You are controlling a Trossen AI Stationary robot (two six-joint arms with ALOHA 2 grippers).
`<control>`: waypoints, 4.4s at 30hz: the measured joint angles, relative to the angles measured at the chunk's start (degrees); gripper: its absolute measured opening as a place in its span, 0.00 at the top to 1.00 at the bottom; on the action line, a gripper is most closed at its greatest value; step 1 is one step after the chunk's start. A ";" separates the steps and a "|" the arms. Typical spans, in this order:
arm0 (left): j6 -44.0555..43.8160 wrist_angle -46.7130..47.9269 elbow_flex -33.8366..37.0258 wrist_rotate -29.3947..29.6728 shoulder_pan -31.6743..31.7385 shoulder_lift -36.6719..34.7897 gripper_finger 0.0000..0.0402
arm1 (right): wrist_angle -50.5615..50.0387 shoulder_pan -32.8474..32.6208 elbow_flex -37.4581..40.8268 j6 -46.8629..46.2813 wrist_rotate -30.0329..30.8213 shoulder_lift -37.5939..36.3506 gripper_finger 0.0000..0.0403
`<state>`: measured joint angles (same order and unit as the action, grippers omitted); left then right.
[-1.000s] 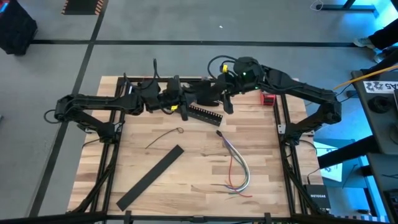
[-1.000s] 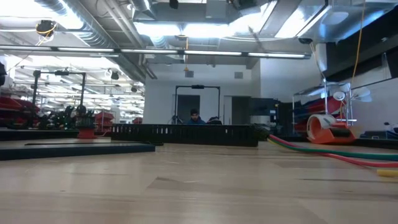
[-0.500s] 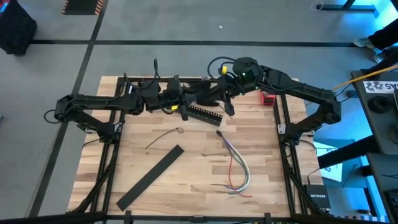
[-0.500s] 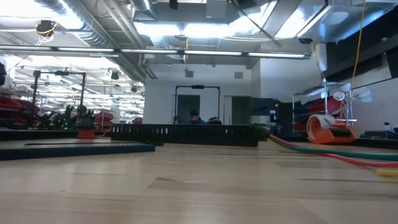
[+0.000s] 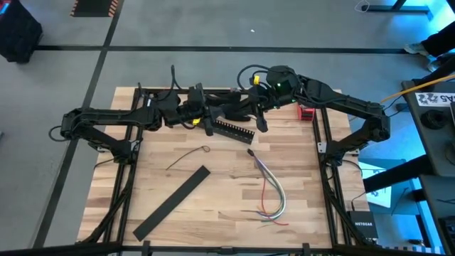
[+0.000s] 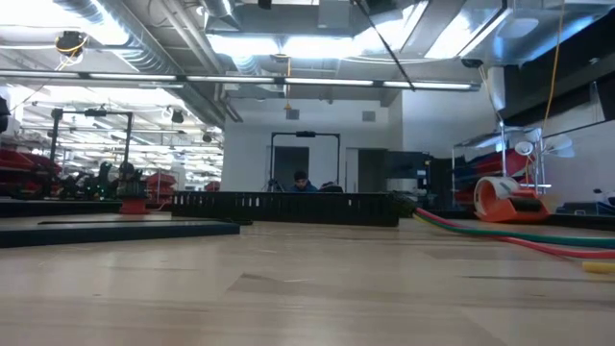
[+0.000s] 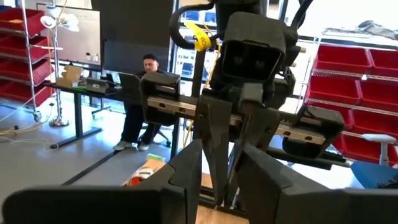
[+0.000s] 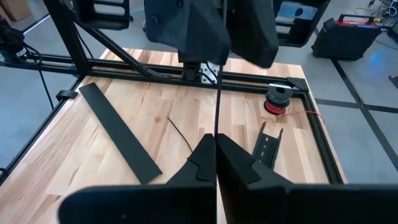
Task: Ziptie cables
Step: Prepare the black zip tie
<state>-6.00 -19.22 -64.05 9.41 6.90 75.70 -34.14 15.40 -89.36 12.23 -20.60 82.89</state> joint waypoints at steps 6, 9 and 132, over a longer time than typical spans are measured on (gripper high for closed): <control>0.77 -1.04 0.00 0.07 0.00 -1.02 0.85 | 0.16 0.00 0.00 -0.24 0.00 0.00 1.00; 2.38 -1.08 0.00 0.14 0.02 -1.42 0.91 | 0.23 0.00 0.00 -0.26 0.00 0.00 1.00; 31.52 15.28 0.00 5.01 3.51 -4.62 1.00 | 16.30 -1.36 -4.81 -41.71 -17.03 15.47 1.00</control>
<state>25.52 -3.94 -64.05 14.41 10.41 71.08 -17.84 14.04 -94.17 -29.49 -37.63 98.37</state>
